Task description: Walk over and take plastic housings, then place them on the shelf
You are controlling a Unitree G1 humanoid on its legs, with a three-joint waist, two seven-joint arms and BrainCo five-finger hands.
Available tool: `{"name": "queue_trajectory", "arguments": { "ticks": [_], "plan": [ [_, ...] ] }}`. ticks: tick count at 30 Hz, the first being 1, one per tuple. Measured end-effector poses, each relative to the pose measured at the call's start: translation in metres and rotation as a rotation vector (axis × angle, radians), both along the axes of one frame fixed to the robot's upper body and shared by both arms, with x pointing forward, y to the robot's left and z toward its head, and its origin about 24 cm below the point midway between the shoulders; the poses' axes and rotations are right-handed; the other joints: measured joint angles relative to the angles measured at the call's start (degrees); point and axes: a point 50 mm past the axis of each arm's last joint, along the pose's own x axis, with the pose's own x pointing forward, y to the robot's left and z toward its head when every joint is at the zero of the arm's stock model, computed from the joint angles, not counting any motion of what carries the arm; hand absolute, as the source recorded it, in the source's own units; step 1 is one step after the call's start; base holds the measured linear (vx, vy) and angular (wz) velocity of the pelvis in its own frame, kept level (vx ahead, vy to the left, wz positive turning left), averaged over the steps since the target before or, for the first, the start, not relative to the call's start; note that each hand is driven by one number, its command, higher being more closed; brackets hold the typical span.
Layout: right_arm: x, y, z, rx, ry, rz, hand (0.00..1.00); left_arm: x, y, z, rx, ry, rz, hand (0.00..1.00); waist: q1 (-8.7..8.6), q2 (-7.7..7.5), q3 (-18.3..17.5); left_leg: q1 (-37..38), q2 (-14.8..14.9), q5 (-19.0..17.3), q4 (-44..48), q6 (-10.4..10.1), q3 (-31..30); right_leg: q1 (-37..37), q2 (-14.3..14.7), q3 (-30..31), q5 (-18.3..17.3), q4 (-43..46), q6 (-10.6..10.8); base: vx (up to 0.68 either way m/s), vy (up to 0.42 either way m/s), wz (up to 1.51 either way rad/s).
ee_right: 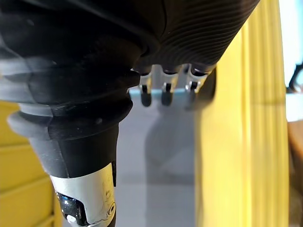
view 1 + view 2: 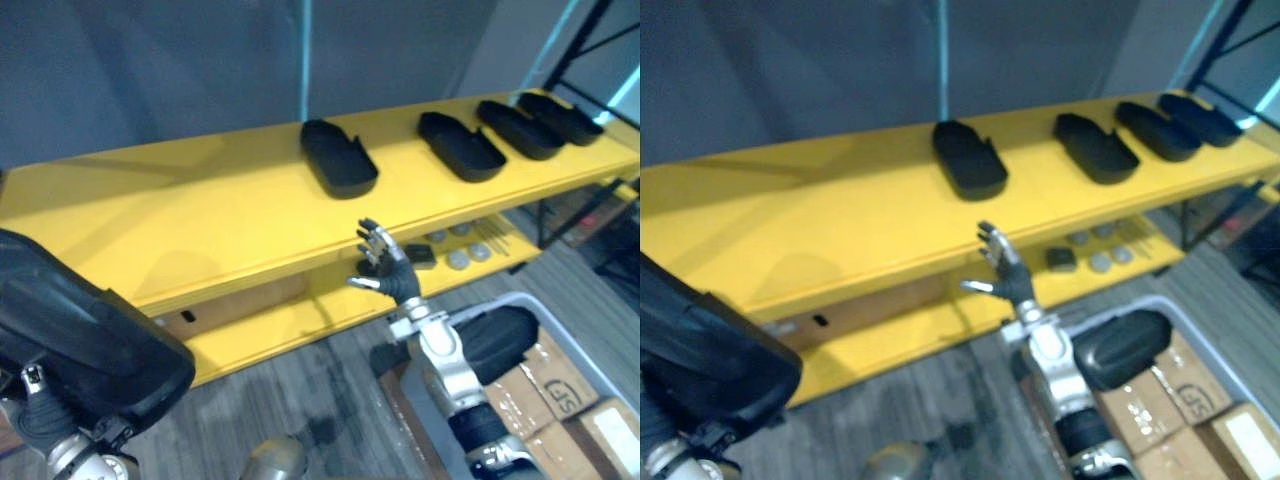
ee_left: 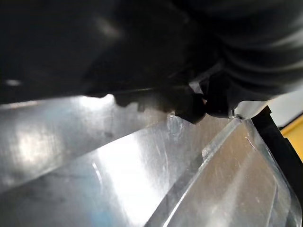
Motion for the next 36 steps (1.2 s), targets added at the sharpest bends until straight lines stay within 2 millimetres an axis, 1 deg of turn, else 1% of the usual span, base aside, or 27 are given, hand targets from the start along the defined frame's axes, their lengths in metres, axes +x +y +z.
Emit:
{"name": "queue_trajectory", "arguments": {
  "ticks": [1, 3, 5, 6, 7, 8, 9, 10, 11, 12, 13, 14, 15, 17, 20, 21, 22, 23, 25, 27, 29, 31, 34, 35, 36],
  "plan": [
    [0.0, -0.001, -0.001, -0.004, -0.001, -0.007, 0.0, 0.003, -0.004, 0.002, 0.009, -0.018, -0.03, 1.0, -0.08, 0.2, 0.9, 0.3, 0.0, 0.0, 0.7, 0.0, 2.9, 0.8, -0.2, 1.6, 0.0, 0.2, 0.0, -0.02, 0.073, 0.17],
    [-0.001, -0.002, 0.001, -0.005, -0.022, -0.01, 0.0, 0.005, -0.008, 0.004, 0.013, -0.035, -0.052, 1.0, -0.26, 0.15, 0.9, 0.2, 0.2, 0.0, 1.2, 0.0, 4.8, 0.5, -0.3, 4.0, -0.1, 0.1, -0.1, -0.05, 0.051, -0.14],
    [-0.003, -0.004, 0.001, -0.001, -0.028, -0.019, 0.0, 0.011, -0.013, 0.007, 0.023, -0.053, -0.084, 1.0, -1.41, 0.45, 1.1, 0.1, 0.3, -0.3, 1.6, 0.4, 5.6, 0.4, 0.0, 5.7, -0.3, -0.1, -0.6, -0.08, 0.001, -0.17],
    [-0.007, -0.009, -0.001, 0.005, -0.024, -0.036, 0.0, 0.017, -0.017, 0.011, 0.036, -0.077, -0.124, 1.0, -2.39, 1.06, 1.5, -0.1, 0.4, -1.1, 1.6, 1.3, 5.7, 0.4, 0.5, 7.8, -0.8, 0.0, -1.1, -0.17, -0.008, 0.07],
    [-0.015, -0.017, -0.005, 0.016, -0.013, -0.071, 0.0, 0.027, -0.022, 0.016, 0.052, -0.101, -0.187, 1.0, -3.37, 1.26, 1.8, -0.1, 0.4, -1.6, 1.5, 2.0, 5.5, 0.3, 1.1, 11.3, -2.2, 0.2, -2.6, -0.17, -0.007, 0.17],
    [-0.02, -0.021, -0.007, 0.021, -0.008, -0.087, 0.0, 0.032, -0.024, 0.019, 0.065, -0.11, -0.221, 1.0, -3.98, 1.32, 1.8, -0.1, 0.3, -1.6, 1.4, 2.1, 5.4, 0.0, 1.2, 12.9, -2.9, 0.6, -2.8, -0.13, -0.011, 0.28],
    [-0.029, -0.03, -0.01, 0.028, -0.003, -0.12, 0.0, 0.041, -0.029, 0.026, 0.093, -0.135, -0.289, 1.0, -5.13, 1.09, 1.7, -0.4, 0.1, -1.4, 1.4, 2.3, 5.3, -0.7, 1.3, 15.0, -4.4, 1.8, -2.5, -0.06, -0.028, 0.26],
    [-0.033, -0.034, -0.011, 0.031, -0.003, -0.135, 0.0, 0.044, -0.032, 0.03, 0.109, -0.15, -0.318, 1.0, -5.59, 1.01, 1.7, -0.7, 0.0, -1.3, 1.5, 2.3, 5.2, -1.0, 1.5, 15.9, -5.1, 2.1, -2.4, -0.07, -0.033, 0.27],
    [-0.041, -0.043, -0.011, 0.036, -0.015, -0.165, 0.0, 0.051, -0.038, 0.04, 0.142, -0.189, -0.374, 1.0, -6.68, 0.89, 1.7, -1.2, -0.3, -1.1, 1.9, 2.1, 5.0, -1.7, 1.8, 16.8, -5.5, 3.0, -2.6, -0.06, -0.033, 0.15],
    [-0.045, -0.051, -0.011, 0.034, -0.027, -0.19, 0.0, 0.056, -0.043, 0.05, 0.178, -0.23, -0.414, 1.0, -7.33, 0.6, 2.1, -1.2, -0.2, -0.5, 2.1, 1.8, 4.9, -1.8, 2.0, 16.8, -5.6, 3.4, -2.5, -0.04, -0.021, 0.1],
    [-0.046, -0.054, -0.011, 0.031, -0.028, -0.198, 0.0, 0.058, -0.045, 0.055, 0.197, -0.244, -0.432, 1.0, -7.7, 0.65, 2.2, -1.3, -0.2, -0.2, 2.2, 1.7, 4.8, -2.0, 2.0, 16.8, -5.5, 3.8, -2.4, -0.03, -0.018, 0.1],
    [-0.047, -0.06, -0.01, 0.022, -0.043, -0.208, 0.0, 0.062, -0.05, 0.062, 0.234, -0.268, -0.458, 1.0, -8.74, 0.92, 2.4, -1.9, -0.2, 0.0, 3.0, 1.6, 4.9, -2.6, 2.0, 17.3, -5.4, 4.7, -2.3, -0.03, -0.005, 0.09],
    [-0.046, -0.064, -0.007, 0.014, -0.059, -0.215, 0.0, 0.064, -0.054, 0.068, 0.249, -0.294, -0.484, 1.0, -8.81, 1.4, 3.2, -1.9, 0.2, 0.0, 3.6, 1.5, 5.7, -2.9, 2.1, 18.9, -5.5, 5.5, -2.4, -0.03, 0.001, 0.03],
    [-0.045, -0.063, -0.005, 0.014, -0.07, -0.205, 0.0, 0.064, -0.057, 0.074, 0.265, -0.322, -0.495, 1.0, -8.61, 1.59, 3.5, -1.9, 0.8, 0.0, 4.0, 1.5, 7.4, -4.4, 2.2, 21.7, -6.0, 7.0, -2.5, -0.04, 0.013, -0.23],
    [-0.042, -0.059, 0.003, 0.019, -0.107, -0.186, 0.0, 0.06, -0.057, 0.076, 0.271, -0.329, -0.487, 1.0, -8.41, 2.26, 6.0, -2.1, 1.9, 0.0, 4.1, 1.4, 9.1, -6.3, 2.5, 23.9, -6.5, 8.8, -2.8, -0.09, 0.006, -0.31],
    [-0.042, -0.056, 0.006, 0.024, -0.12, -0.175, 0.0, 0.06, -0.057, 0.076, 0.265, -0.33, -0.476, 1.0, -8.5, 2.29, 7.0, -2.7, 2.1, -0.1, 4.1, 1.4, 9.8, -7.6, 2.6, 24.9, -7.0, 9.9, -2.8, -0.18, 0.011, -0.35],
    [-0.042, -0.054, 0.006, 0.03, -0.119, -0.17, 0.0, 0.06, -0.057, 0.076, 0.267, -0.329, -0.46, 1.0, -8.48, 2.01, 7.7, -3.2, 2.4, -0.1, 4.1, 1.3, 10.6, -9.0, 2.5, 25.7, -7.5, 10.9, -3.0, -0.15, 0.014, -0.29],
    [-0.043, -0.052, 0.005, 0.035, -0.116, -0.168, 0.0, 0.06, -0.057, 0.076, 0.278, -0.323, -0.448, 1.0, -8.52, 1.79, 8.0, -3.8, 2.4, -0.1, 4.1, 1.3, 10.8, -9.7, 2.5, 26.3, -8.0, 11.6, -2.6, -0.14, 0.011, -0.19],
    [-0.044, -0.05, 0.005, 0.041, -0.115, -0.163, 0.0, 0.06, -0.057, 0.075, 0.281, -0.321, -0.434, 1.0, -8.88, 1.24, 8.5, -3.9, 2.3, -0.2, 4.2, 1.4, 11.3, -10.6, 2.0, 26.6, -8.6, 13.3, -2.5, -0.09, 0.007, -0.07],
    [-0.045, -0.048, 0.006, 0.044, -0.126, -0.153, 0.0, 0.059, -0.057, 0.075, 0.275, -0.322, -0.427, 1.0, -9.14, 1.22, 8.6, -4.1, 2.1, -0.1, 4.6, 1.3, 11.4, -10.9, 1.6, 26.6, -9.0, 14.5, -2.5, -0.03, 0.008, 0.01],
    [-0.045, -0.046, 0.01, 0.052, -0.145, -0.144, 0.0, 0.059, -0.057, 0.075, 0.28, -0.318, -0.406, 1.0, -9.41, 1.24, 8.6, -4.6, 1.5, -0.6, 5.8, 1.4, 11.4, -11.5, 0.9, 26.6, -10.0, 16.2, -2.2, -0.02, 0.009, 0.1],
    [-0.046, -0.046, 0.01, 0.067, -0.145, -0.131, 0.0, 0.058, -0.057, 0.074, 0.294, -0.308, -0.389, 1.0, -9.59, 1.28, 8.6, -5.3, 0.7, -1.6, 7.6, 1.6, 11.2, -11.9, 0.0, 26.3, -11.3, 18.0, -1.8, 0.0, 0.021, 0.15],
    [-0.046, -0.046, 0.01, 0.084, -0.143, -0.128, 0.0, 0.056, -0.056, 0.073, 0.295, -0.299, -0.375, 1.0, -9.79, 1.27, 8.4, -5.8, 0.0, -3.0, 9.2, 2.1, 11.1, -11.4, -1.0, 25.3, -12.4, 18.9, -1.2, 0.04, 0.031, 0.18],
    [-0.046, -0.047, 0.01, 0.091, -0.142, -0.134, 0.0, 0.055, -0.054, 0.074, 0.322, -0.289, -0.355, 1.0, -9.86, 1.16, 8.3, -6.0, -0.4, -3.6, 9.9, 2.3, 10.9, -10.6, -1.3, 24.4, -12.8, 18.8, -0.9, 0.09, 0.049, 0.37],
    [-0.046, -0.047, 0.009, 0.095, -0.14, -0.138, 0.0, 0.054, -0.051, 0.075, 0.347, -0.277, -0.335, 1.0, -9.78, 0.6, 7.7, -6.1, -0.7, -4.1, 10.1, 2.5, 11.1, -9.9, -2.0, 23.5, -13.2, 18.5, -0.5, 0.11, 0.041, 0.39]
  ]
}}
